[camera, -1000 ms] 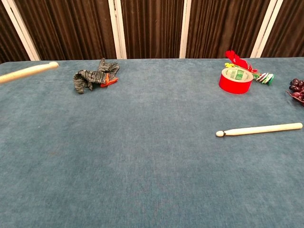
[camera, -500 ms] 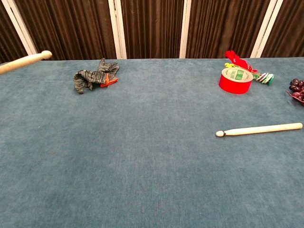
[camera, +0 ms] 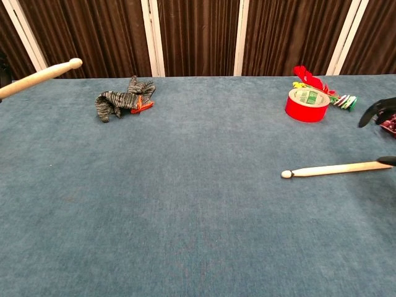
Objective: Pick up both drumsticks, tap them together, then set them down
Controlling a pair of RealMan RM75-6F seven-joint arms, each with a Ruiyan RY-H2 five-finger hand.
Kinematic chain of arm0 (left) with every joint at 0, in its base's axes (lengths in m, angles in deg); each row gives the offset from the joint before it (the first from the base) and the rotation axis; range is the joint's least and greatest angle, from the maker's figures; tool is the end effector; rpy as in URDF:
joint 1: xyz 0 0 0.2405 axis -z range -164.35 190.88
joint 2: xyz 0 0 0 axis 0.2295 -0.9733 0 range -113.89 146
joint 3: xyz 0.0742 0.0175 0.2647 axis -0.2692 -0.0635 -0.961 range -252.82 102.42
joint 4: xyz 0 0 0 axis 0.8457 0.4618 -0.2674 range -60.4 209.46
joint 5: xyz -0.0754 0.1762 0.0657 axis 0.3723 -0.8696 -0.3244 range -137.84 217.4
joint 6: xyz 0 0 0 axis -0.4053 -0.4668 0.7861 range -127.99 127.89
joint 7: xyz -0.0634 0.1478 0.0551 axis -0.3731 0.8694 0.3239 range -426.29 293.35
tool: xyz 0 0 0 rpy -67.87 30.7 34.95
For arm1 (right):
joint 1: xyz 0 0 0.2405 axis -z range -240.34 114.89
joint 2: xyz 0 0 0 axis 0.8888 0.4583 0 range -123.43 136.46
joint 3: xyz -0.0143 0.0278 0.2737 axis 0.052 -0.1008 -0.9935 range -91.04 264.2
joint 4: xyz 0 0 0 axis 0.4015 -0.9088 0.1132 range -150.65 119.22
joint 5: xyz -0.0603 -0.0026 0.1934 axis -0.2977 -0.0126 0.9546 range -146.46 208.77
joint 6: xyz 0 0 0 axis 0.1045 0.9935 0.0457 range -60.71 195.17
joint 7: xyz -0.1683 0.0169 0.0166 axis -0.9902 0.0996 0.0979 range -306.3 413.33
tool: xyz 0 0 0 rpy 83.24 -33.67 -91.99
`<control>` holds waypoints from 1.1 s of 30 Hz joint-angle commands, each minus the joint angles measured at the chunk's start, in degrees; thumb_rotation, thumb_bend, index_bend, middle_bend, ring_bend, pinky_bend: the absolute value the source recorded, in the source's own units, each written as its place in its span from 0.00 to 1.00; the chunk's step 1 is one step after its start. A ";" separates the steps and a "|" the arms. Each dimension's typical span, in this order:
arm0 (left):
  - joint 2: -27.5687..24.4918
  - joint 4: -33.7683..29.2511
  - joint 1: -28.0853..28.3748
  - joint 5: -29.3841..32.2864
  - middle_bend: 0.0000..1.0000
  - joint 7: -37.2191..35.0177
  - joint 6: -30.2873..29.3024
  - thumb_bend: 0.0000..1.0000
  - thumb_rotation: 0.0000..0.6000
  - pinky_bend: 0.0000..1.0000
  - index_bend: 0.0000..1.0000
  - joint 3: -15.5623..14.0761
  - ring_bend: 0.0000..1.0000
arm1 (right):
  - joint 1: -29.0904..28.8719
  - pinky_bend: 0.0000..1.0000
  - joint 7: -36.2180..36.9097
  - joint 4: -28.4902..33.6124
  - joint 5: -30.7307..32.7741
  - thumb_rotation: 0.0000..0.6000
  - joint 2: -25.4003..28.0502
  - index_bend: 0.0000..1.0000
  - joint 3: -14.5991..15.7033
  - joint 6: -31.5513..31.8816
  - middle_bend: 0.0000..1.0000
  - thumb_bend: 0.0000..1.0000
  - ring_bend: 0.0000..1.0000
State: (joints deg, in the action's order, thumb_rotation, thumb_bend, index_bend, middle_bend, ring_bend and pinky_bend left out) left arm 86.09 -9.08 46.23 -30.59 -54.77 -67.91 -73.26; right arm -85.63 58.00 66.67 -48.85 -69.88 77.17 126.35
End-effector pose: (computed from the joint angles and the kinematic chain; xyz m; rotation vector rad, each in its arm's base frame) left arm -0.2694 0.3619 0.1240 -1.6562 -0.7232 -0.7663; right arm -0.2858 -0.3250 0.0708 1.6234 -1.1213 0.9451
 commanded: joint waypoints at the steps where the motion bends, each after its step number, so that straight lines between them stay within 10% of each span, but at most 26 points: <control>1: -0.04 0.07 0.16 0.49 0.55 0.07 0.59 0.54 1.00 0.06 0.56 0.77 0.11 | -4.35 0.09 -3.24 0.29 4.51 1.00 -0.22 0.37 -1.95 -6.30 0.31 0.24 0.28; 33: -3.68 -1.81 -2.01 -0.59 0.55 -0.35 0.21 0.54 1.00 0.06 0.57 4.14 0.11 | -8.00 0.09 -9.06 -12.67 6.58 1.00 -7.68 0.46 1.61 -7.89 0.43 0.24 0.37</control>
State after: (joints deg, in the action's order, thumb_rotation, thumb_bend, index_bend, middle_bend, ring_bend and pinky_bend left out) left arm 82.42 -10.88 44.23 -31.17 -55.13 -67.72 -69.12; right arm -93.63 48.83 54.22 -42.26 -77.34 78.69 118.40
